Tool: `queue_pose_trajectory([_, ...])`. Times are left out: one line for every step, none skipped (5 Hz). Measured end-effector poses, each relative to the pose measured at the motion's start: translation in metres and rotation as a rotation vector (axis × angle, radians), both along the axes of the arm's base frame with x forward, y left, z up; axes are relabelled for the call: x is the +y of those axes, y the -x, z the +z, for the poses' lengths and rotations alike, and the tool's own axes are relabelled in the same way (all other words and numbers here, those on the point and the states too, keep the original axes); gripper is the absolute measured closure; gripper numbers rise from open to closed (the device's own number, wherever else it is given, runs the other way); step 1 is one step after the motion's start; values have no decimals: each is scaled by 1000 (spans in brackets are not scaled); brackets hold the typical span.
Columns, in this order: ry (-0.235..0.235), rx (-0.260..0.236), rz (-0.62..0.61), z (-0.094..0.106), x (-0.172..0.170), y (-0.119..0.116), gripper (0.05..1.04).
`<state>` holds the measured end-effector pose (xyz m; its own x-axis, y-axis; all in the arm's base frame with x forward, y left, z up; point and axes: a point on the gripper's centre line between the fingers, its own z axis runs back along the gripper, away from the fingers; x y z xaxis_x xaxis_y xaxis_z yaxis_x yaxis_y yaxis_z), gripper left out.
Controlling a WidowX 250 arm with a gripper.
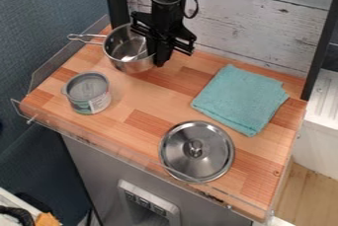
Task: Move the silver pot to the left of the table
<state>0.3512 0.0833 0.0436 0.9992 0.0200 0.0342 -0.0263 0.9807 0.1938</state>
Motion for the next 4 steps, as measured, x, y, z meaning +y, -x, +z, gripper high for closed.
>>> queue_pose_trajectory([-18, 28, 40, -8, 20, 1, 1005])
queue_pose_trajectory([-30, 55, 43, -17, 26, 4, 1005])
queue_pose_trajectory([-27, 49, 64, -20, 37, 6, 1005])
queue_pose_trajectory([-15, 53, 40, -30, 36, 5, 1005])
